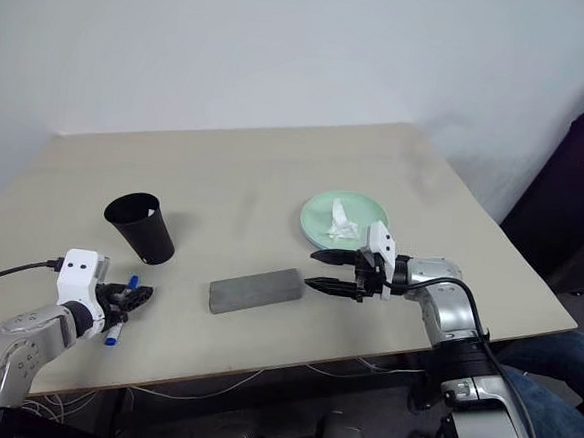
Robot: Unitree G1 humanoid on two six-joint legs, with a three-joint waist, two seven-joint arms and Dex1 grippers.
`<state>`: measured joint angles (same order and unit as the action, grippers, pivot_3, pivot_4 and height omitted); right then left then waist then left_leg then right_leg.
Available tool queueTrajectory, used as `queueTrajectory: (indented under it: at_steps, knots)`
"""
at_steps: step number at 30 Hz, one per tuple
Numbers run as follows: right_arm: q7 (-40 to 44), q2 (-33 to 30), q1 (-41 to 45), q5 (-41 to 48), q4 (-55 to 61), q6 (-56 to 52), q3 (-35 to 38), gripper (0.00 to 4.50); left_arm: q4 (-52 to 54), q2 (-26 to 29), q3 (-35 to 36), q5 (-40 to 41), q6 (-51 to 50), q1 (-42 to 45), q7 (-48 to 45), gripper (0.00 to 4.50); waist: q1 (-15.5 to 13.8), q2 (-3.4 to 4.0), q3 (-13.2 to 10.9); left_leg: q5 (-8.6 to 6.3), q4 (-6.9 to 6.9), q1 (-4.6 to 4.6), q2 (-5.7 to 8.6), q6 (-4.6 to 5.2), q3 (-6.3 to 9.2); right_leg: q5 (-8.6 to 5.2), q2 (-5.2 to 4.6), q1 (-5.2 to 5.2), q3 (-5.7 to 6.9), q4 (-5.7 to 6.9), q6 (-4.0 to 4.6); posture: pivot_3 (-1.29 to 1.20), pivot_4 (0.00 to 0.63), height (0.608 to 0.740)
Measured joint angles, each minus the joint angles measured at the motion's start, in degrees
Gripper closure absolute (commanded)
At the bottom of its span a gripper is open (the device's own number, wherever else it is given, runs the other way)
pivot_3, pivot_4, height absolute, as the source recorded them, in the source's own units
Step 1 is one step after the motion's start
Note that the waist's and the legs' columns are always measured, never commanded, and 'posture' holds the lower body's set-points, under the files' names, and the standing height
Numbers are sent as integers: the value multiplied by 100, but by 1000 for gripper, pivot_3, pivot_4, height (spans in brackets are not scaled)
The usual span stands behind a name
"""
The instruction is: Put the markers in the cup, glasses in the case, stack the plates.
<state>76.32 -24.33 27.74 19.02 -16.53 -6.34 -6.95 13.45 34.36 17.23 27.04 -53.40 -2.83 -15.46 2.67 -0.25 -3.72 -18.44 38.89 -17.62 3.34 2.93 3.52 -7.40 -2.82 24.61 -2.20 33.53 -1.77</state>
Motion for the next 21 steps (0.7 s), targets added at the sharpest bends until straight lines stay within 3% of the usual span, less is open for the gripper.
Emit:
queueTrajectory:
  at_steps: [6, 9, 15, 21]
  knots:
    - [-85, -5, -38, -13, 0, 78, -27, 1750, -86, -28, -51, -214, -114, 154, 172, 1645, 3, 1, 0, 0, 1, 5, 0, 0, -1, 0, 0, -6, -1, 1, 0, 0, 0, 740]
    - [-123, -19, -64, -63, -2, 152, -28, 1750, -112, -37, -51, -291, -111, 167, 188, 2300, 8, 2, 0, 2, 0, 8, -3, -3, -2, 0, 2, -5, -1, 4, 0, 0, 0, 740]
    - [-150, -17, -65, -108, -47, 250, -45, 1750, -113, -46, -48, -405, -86, 167, 168, 4275, 3, 2, 0, 3, 1, 7, -1, -4, -2, 0, 1, -6, -1, 3, 0, 0, 0, 740]
    - [-151, -17, -62, -115, -134, 299, -73, 1750, -106, -37, -50, -426, -38, 153, -10, 4356, 1, 2, 0, 2, 0, 5, 0, -4, -2, 0, 0, -5, -1, 1, 0, 0, 0, 740]
